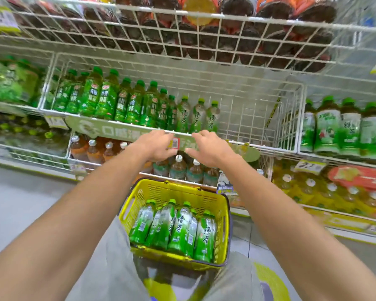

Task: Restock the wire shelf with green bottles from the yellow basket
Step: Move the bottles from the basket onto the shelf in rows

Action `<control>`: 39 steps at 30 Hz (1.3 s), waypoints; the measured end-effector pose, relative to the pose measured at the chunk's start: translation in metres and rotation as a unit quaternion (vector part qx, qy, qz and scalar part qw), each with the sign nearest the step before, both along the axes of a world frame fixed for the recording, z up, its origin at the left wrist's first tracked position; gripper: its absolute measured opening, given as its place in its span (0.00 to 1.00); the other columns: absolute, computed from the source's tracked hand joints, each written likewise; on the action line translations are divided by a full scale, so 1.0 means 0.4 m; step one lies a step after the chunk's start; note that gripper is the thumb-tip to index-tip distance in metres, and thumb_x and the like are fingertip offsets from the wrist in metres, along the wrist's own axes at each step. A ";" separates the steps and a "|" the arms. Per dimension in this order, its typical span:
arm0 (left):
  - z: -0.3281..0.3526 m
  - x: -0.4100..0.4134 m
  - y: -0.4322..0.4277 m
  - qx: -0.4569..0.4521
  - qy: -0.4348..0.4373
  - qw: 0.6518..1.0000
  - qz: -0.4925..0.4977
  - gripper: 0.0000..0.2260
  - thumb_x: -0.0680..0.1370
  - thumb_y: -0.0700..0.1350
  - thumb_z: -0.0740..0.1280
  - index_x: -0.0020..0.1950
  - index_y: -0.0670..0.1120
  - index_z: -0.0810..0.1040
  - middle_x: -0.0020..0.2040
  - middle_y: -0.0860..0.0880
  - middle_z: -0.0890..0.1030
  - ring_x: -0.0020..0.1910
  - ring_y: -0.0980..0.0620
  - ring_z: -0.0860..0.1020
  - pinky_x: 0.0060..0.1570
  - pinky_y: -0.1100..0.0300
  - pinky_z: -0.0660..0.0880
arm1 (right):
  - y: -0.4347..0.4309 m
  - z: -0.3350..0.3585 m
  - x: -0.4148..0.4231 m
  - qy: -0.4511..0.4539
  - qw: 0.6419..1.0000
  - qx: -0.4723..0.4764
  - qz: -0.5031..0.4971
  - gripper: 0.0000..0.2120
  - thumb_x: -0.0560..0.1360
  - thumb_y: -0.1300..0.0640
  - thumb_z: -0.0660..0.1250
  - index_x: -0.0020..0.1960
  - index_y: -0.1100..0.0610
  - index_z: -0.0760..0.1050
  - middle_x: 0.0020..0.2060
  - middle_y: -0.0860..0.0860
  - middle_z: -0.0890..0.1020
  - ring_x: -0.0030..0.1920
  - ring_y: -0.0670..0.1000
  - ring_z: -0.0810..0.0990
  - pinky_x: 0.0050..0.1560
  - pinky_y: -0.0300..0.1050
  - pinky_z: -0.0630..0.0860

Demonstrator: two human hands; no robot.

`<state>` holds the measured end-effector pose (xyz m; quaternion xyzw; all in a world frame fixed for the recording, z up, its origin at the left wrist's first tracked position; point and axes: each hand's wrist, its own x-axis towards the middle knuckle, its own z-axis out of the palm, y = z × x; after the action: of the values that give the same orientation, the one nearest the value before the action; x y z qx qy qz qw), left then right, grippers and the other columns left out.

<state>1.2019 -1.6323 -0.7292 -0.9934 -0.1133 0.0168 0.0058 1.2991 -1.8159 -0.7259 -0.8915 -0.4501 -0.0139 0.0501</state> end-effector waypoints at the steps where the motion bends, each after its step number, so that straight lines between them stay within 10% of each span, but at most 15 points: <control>1: -0.026 -0.006 0.001 -0.007 0.014 1.000 0.002 0.27 0.80 0.61 0.62 0.70 0.43 0.71 0.64 0.37 0.76 0.66 0.36 0.73 0.63 0.45 0.72 | -0.003 -0.031 -0.010 0.011 1.000 0.001 0.001 0.32 0.80 0.36 0.59 0.74 0.57 0.66 0.70 0.58 0.72 0.69 0.61 0.69 0.63 0.59 0.73; 17: -0.613 -0.024 -0.034 -0.123 0.232 0.964 0.034 0.28 0.82 0.62 0.58 0.73 0.43 0.69 0.72 0.38 0.70 0.72 0.38 0.67 0.68 0.43 0.69 | -0.019 -0.670 -0.103 0.235 0.953 -0.135 -0.136 0.33 0.80 0.37 0.58 0.76 0.58 0.64 0.72 0.60 0.70 0.71 0.62 0.69 0.66 0.60 0.72; 27: -0.706 0.016 -0.021 -0.234 0.179 0.949 0.110 0.20 0.74 0.60 0.73 0.47 0.45 0.72 0.47 0.46 0.78 0.45 0.46 0.74 0.41 0.55 0.70 | 0.049 -0.708 -0.091 0.310 0.918 -0.114 -0.221 0.24 0.77 0.40 0.68 0.59 0.60 0.73 0.52 0.56 0.79 0.54 0.57 0.78 0.51 0.49 0.76; 31: -0.718 0.009 -0.026 -0.274 0.155 0.937 0.152 0.21 0.71 0.59 0.76 0.46 0.45 0.71 0.45 0.48 0.77 0.44 0.46 0.75 0.40 0.55 0.70 | 0.043 -0.725 -0.096 0.374 0.882 -0.023 -0.287 0.34 0.72 0.41 0.76 0.67 0.61 0.71 0.58 0.55 0.79 0.57 0.56 0.78 0.52 0.45 0.76; 39: -0.695 -0.025 -0.018 -0.473 0.101 0.837 0.258 0.19 0.69 0.46 0.80 0.47 0.46 0.70 0.44 0.50 0.73 0.39 0.53 0.70 0.38 0.58 0.72 | 0.030 -0.699 -0.111 0.445 0.828 0.075 -0.334 0.34 0.65 0.45 0.81 0.62 0.54 0.69 0.47 0.52 0.79 0.38 0.48 0.75 0.30 0.40 0.69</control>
<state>1.1917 -1.6394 -1.0073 -0.8030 -0.3421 0.1691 -0.4578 1.2546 -1.8039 -1.0057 -0.8907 -0.0518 0.3345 0.3033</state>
